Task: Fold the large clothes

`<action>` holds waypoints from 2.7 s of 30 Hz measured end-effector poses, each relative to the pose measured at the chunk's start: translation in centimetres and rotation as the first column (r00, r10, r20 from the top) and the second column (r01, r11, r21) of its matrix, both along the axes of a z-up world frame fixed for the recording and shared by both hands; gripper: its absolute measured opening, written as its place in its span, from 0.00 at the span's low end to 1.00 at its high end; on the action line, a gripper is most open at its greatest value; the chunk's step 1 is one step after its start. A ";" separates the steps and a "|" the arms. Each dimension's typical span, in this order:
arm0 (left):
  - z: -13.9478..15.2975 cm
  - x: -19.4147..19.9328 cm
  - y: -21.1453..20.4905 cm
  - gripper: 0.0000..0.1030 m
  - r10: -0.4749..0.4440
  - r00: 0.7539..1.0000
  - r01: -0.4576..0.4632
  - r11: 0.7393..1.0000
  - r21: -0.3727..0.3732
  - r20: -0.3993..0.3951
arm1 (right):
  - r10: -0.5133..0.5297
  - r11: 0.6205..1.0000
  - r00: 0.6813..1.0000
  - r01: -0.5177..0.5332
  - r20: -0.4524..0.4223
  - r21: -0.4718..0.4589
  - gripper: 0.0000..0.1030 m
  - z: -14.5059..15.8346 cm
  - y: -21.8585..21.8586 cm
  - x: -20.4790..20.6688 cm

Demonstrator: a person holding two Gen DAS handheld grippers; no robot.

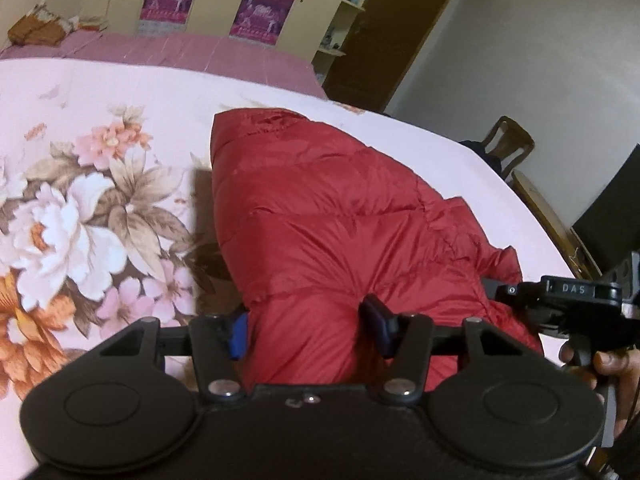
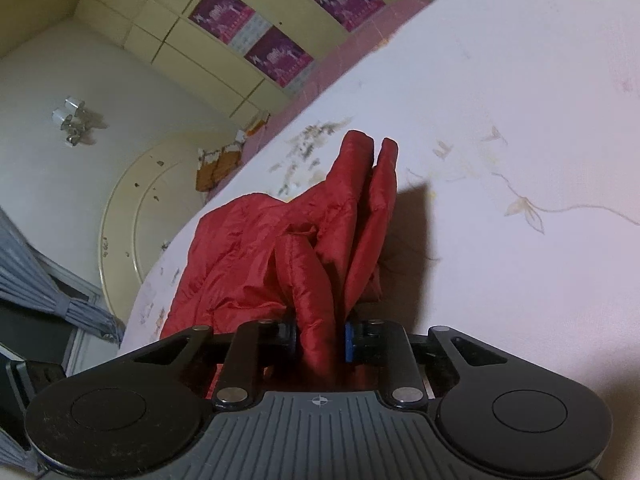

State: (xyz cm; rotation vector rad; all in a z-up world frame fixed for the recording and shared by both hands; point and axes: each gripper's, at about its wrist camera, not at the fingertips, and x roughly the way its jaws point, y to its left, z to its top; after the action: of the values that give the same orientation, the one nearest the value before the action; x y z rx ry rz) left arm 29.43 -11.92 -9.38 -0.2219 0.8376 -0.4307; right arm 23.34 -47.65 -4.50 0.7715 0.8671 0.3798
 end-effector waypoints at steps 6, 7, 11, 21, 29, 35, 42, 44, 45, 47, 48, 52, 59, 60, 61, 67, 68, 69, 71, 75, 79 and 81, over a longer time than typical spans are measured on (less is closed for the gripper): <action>1.3 -0.2 3.3 0.53 -0.025 0.999 0.026 1.000 -0.011 0.035 | -0.011 1.000 0.999 0.012 0.049 -0.029 0.19 2.1 3.3 -0.8; 1.5 -0.2 4.2 0.53 -0.029 0.999 0.029 0.999 -0.014 0.039 | -0.013 0.999 0.998 0.015 0.054 -0.033 0.19 2.4 4.2 -1.0; 2.2 -0.4 8.3 0.53 -0.036 0.998 0.037 0.999 -0.025 0.054 | -0.013 0.998 0.998 0.016 0.066 -0.054 0.19 3.4 8.4 -1.4; 3.2 -0.1 21.7 0.53 0.011 0.997 -0.007 0.999 -0.048 0.072 | 0.046 0.997 0.995 -0.040 0.084 -0.071 0.19 4.9 22.1 0.1; 2.0 1.4 31.8 0.52 0.058 0.998 -0.058 0.998 -0.022 0.001 | 0.107 0.994 0.994 -0.106 0.034 -0.041 0.19 2.6 33.2 3.0; -0.9 4.2 35.8 0.54 0.070 0.992 -0.075 0.996 -0.047 -0.104 | 0.106 0.993 0.994 -0.107 -0.018 -0.054 0.19 0.0 37.7 5.0; -2.7 4.7 37.0 0.58 0.061 0.994 -0.071 0.992 -0.100 -0.094 | 0.061 0.993 0.996 -0.068 -0.069 -0.101 0.19 -2.6 37.8 6.2; -2.4 4.4 37.4 0.62 0.063 0.994 -0.072 0.992 -0.105 -0.092 | 0.066 0.992 0.995 -0.073 -0.072 -0.103 0.20 -2.7 37.6 6.2; -1.9 4.1 38.1 0.62 0.070 0.994 -0.078 0.992 -0.102 -0.081 | 0.071 0.991 0.995 -0.078 -0.071 -0.105 0.20 -2.3 37.5 6.1; -0.9 2.9 39.4 0.62 0.102 0.994 -0.104 0.990 -0.091 -0.025 | 0.066 0.986 0.997 -0.072 -0.043 -0.153 0.29 -0.6 37.1 5.5; -0.4 2.7 40.0 0.60 0.119 0.993 -0.118 0.989 -0.086 0.003 | 0.039 0.974 0.999 -0.039 -0.005 -0.223 0.40 0.6 36.8 4.9; 1.5 3.2 40.1 0.37 0.096 0.990 -0.088 0.993 -0.084 0.099 | 0.096 0.945 0.985 -0.045 0.145 -0.324 0.38 3.9 37.3 3.9; -1.0 6.6 35.9 0.38 0.030 0.998 -0.032 0.999 0.034 0.059 | 0.200 0.860 0.978 -0.143 0.066 -0.490 0.09 0.6 40.7 6.1; -1.4 6.7 36.2 0.38 0.040 0.998 -0.042 0.999 0.021 0.053 | 0.189 0.865 0.980 -0.139 0.056 -0.481 0.09 0.0 40.3 6.3; -1.7 6.7 36.3 0.38 0.048 0.998 -0.049 0.999 0.013 0.049 | 0.183 0.872 0.982 -0.139 0.049 -0.469 0.09 -0.6 40.1 6.4; -1.9 6.6 36.1 0.38 0.051 0.998 -0.052 0.998 0.028 0.045 | 0.184 0.882 0.982 -0.148 0.038 -0.447 0.09 -2.3 39.7 5.8; -1.5 6.5 36.0 0.36 0.053 0.998 -0.054 0.998 0.035 0.043 | 0.183 0.883 0.982 -0.149 0.035 -0.444 0.09 -2.3 39.6 5.8; -1.0 6.1 36.0 0.36 0.055 0.997 -0.057 0.997 0.042 0.044 | 0.180 0.884 0.983 -0.147 0.032 -0.444 0.09 -2.1 39.5 5.8; 0.6 4.5 36.0 0.36 0.044 0.996 -0.047 0.998 0.032 0.077 | 0.172 0.886 0.984 -0.131 0.053 -0.444 0.09 -0.4 39.2 5.2; 2.4 0.3 35.7 0.36 0.010 0.994 -0.012 1.000 0.013 0.110 | 0.213 0.900 0.969 -0.144 0.127 -0.412 0.09 3.4 38.3 1.8; 2.2 -3.5 34.9 0.36 0.001 0.996 -0.003 1.000 0.014 0.088 | 0.286 0.889 0.947 -0.204 0.147 -0.410 0.09 4.6 39.2 -1.5; 1.3 -4.4 34.5 0.37 0.003 0.997 -0.006 0.999 0.039 0.074 | 0.324 0.869 0.938 -0.242 0.127 -0.432 0.09 3.9 40.1 -2.2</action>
State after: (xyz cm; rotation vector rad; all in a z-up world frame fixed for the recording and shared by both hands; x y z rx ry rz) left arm 25.08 22.54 -8.11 -0.1704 0.7725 -0.4157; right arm 21.17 -7.56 -0.59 0.2073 0.8383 0.5048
